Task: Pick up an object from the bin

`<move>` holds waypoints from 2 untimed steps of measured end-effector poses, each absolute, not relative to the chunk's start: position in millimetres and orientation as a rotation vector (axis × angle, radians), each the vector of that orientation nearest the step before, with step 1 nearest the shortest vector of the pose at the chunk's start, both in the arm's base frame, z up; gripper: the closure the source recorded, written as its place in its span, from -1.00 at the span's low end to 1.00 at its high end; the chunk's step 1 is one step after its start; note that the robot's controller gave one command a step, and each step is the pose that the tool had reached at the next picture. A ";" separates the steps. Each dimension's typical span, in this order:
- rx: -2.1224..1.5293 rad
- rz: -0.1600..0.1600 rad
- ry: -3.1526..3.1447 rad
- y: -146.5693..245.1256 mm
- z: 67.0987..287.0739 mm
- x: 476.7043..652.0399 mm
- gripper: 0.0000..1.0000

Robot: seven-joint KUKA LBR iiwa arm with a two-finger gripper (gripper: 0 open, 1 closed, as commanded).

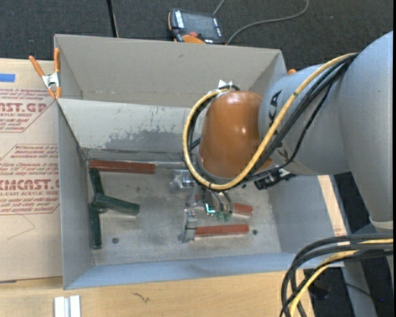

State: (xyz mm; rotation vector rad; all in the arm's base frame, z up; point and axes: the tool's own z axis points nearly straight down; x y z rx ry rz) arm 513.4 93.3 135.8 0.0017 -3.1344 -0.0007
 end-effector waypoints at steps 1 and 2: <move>0.330 0.001 -3.131 32.7 75.4 483.8 -1.00; 0.333 -0.001 -3.124 34.1 75.7 482.5 1.00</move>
Offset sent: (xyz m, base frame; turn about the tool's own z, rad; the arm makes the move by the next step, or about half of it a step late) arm -0.0310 -0.0597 -0.0600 -0.2118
